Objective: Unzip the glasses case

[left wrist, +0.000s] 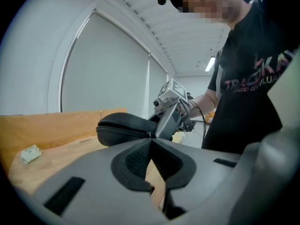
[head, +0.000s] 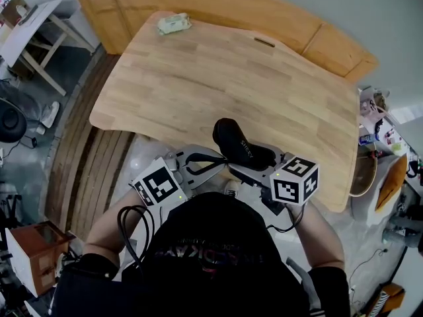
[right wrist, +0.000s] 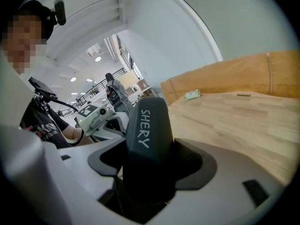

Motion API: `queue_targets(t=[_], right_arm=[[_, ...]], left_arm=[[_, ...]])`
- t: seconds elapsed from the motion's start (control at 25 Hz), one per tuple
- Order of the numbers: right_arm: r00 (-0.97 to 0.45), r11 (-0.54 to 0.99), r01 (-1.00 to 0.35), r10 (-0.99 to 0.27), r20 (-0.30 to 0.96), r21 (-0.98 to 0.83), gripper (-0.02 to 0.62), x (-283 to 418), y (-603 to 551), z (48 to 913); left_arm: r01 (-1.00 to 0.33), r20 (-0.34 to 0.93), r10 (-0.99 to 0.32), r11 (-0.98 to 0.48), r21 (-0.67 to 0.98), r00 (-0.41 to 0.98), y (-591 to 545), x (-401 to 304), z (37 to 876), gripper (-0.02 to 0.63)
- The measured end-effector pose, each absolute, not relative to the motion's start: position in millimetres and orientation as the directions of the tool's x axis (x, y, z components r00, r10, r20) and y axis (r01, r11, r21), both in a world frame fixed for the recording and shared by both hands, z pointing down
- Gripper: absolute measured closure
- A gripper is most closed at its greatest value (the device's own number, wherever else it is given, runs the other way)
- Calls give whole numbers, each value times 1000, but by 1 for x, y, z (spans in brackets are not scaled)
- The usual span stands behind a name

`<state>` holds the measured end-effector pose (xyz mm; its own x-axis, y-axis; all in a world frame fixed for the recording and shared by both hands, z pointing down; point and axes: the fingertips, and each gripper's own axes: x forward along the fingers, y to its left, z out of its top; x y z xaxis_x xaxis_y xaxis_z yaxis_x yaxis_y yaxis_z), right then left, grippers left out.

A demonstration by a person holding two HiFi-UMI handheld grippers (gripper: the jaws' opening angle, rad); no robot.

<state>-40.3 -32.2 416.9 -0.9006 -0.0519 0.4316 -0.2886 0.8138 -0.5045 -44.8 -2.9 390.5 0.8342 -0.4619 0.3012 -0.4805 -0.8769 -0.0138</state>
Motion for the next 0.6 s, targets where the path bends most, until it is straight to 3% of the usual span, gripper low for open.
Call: queue_targets(t=[0.36,0.6], right_arm=[[-944,743,-218,5,331,-632,256,-43,-24,414],[-975,607,-70,125,182,-792,245,-43,-11,405]], left_arm=[[-476,258,-448,-878,52,856,1,-45,387,598],[-466,246,-439,-883,61,864,0,-53,383,598]])
